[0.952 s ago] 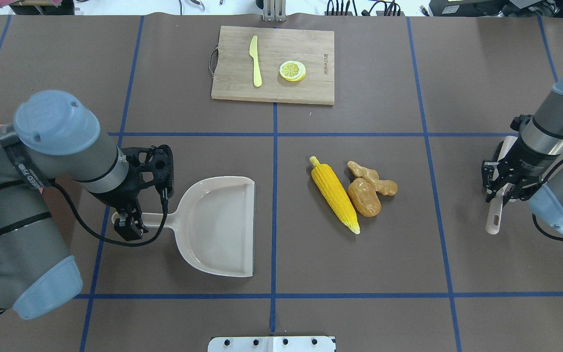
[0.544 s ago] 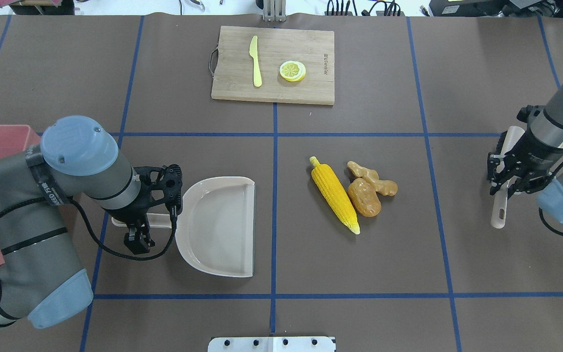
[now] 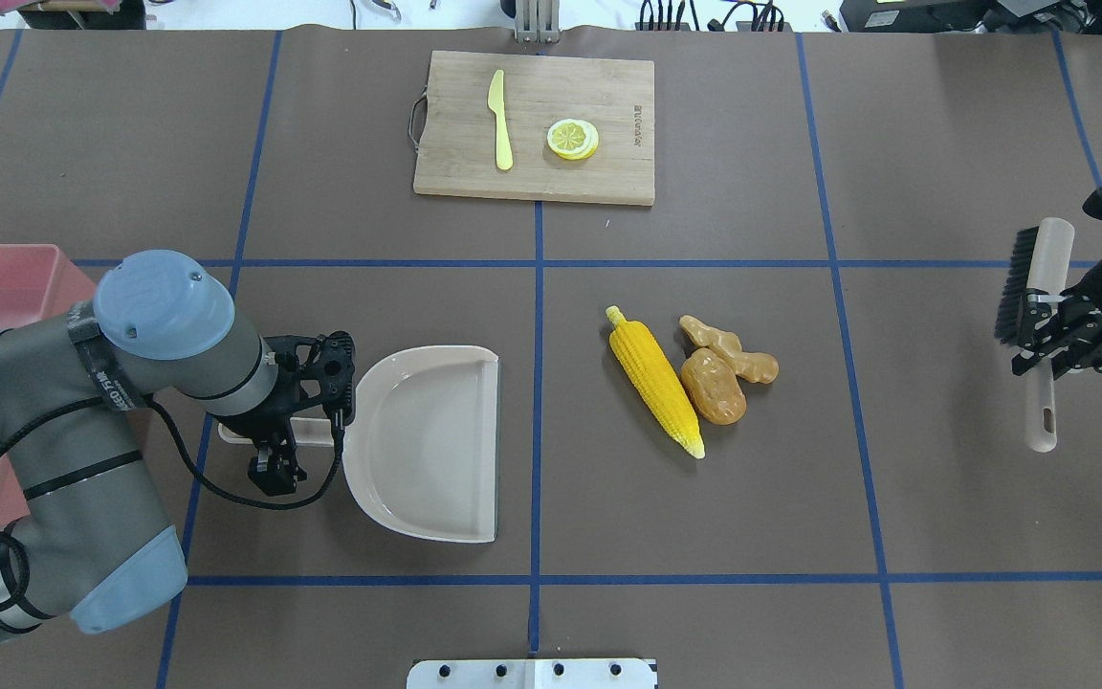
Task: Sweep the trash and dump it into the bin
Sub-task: 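Slide the dustpan toward the food with the left gripper while the right lifts the brush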
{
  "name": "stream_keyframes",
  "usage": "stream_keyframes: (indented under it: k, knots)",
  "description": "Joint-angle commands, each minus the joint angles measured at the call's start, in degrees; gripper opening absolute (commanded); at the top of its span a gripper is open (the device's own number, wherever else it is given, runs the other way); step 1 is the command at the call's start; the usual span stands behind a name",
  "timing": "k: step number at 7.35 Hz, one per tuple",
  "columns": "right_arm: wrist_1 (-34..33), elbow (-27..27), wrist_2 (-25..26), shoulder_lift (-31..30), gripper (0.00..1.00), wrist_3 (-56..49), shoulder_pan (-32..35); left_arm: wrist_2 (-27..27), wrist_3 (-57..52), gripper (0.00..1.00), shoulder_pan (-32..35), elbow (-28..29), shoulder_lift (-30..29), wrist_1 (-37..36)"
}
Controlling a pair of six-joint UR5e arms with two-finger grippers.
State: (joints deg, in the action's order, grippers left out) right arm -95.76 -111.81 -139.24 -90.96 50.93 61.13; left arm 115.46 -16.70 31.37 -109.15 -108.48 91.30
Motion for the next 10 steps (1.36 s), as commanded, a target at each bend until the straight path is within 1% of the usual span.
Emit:
stream_keyframes:
  k: [1,2,3,4,5,6,7,8,9,10]
  knots:
    - [-0.22,0.35,-0.59,0.17,0.00,-1.61,1.79,0.03,0.00,0.99,0.00,0.34,0.37,0.89]
    - [-0.39,3.76,-5.90,0.34,0.00,-10.15,5.20,0.03,-0.08,0.91,0.00,0.34,0.37,0.90]
    - [-0.39,1.70,-9.52,0.08,0.00,-7.72,5.67,0.12,0.00,0.46,0.00,-0.01,0.54,0.90]
    - [0.13,0.64,-9.99,0.25,0.00,-7.60,7.59,0.38,0.00,0.17,0.00,-0.10,0.46,0.64]
    - [0.48,-0.68,-10.61,1.47,0.00,-7.86,7.87,0.38,-0.08,0.00,0.00,-0.45,0.98,0.63]
    - [6.14,-1.56,-11.92,2.09,0.00,-10.39,6.65,0.64,-0.08,0.00,0.09,-1.32,1.07,-0.24]
    - [11.07,-1.05,-12.10,1.58,0.00,-10.59,6.12,1.51,-0.78,0.00,0.96,-1.42,0.90,-1.03]
    - [12.77,-1.04,-13.93,1.83,0.00,-9.55,4.54,2.74,-0.79,0.00,1.67,-2.03,-0.06,-2.86]
    - [13.57,-1.57,-15.52,2.36,0.00,-5.10,3.14,2.75,-0.70,0.00,2.46,-2.29,-2.77,-6.89]
    - [18.71,-1.57,-16.23,2.36,0.00,1.73,-1.23,2.32,-0.44,0.00,2.72,-2.38,-6.88,-11.45]
